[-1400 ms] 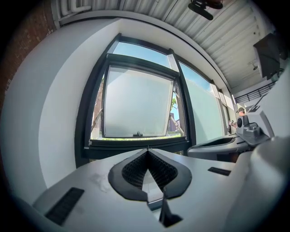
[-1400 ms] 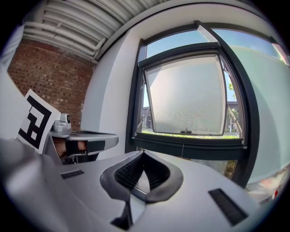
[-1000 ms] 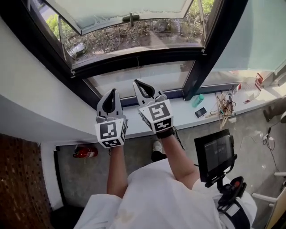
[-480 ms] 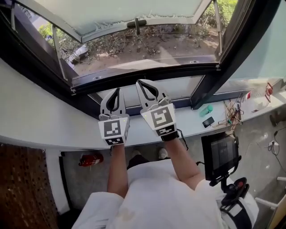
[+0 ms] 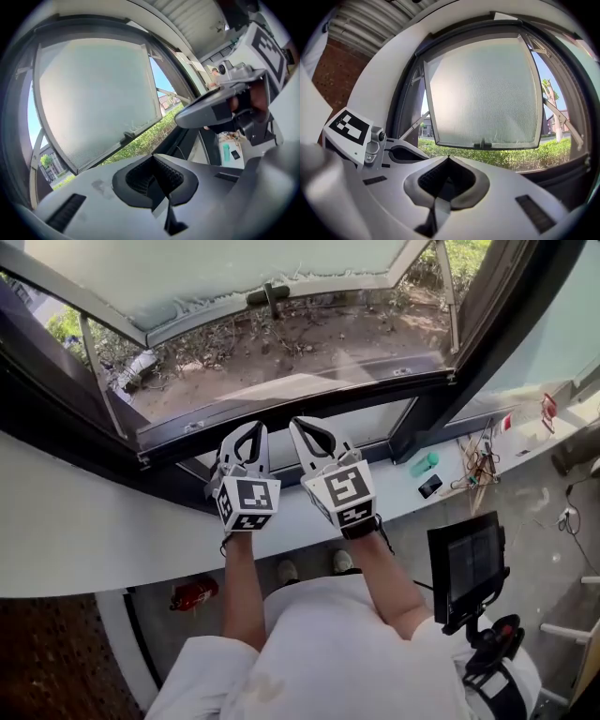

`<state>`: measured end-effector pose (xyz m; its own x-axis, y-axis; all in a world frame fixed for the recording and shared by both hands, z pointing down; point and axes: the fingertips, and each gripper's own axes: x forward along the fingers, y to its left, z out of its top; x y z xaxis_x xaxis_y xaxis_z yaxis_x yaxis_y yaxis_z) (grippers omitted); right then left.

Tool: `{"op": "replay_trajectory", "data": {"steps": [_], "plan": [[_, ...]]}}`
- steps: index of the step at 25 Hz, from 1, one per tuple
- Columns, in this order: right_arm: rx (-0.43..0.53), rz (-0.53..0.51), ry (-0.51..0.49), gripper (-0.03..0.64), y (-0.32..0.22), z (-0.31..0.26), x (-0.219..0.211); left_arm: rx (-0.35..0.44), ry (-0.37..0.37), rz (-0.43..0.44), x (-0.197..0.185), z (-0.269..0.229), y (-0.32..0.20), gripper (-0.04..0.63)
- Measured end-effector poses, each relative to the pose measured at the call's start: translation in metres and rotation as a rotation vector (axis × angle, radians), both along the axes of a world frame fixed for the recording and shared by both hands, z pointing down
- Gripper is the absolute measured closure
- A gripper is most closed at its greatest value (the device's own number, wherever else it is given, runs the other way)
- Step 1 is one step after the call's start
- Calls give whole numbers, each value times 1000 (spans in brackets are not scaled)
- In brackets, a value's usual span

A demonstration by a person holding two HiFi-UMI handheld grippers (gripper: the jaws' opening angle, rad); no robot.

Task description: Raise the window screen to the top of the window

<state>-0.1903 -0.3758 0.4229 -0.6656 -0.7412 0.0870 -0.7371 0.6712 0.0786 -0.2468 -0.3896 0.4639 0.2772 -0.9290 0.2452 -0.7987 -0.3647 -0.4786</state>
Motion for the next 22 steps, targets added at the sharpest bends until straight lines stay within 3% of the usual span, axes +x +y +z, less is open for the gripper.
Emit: {"op": "replay_trajectory", "data": {"steps": [4,7,15,18,22], "plan": [[-41,102,-21,618,-20,17,24,-45,-165,61,16,25,-11,598],[-72,156,-37,618,-29,30,36,-54,-325,87,22,39,-15,543],[-195,225,-46,618,-36,78,62,-61,-580,74,23,53,-22,502],[-254,236,-41,618,-40,107,69,-39,-621,54,22,56,-25,502],[-343,222,-15,618,-45,156,74,-36,-595,33,22,55,-25,500]]}}
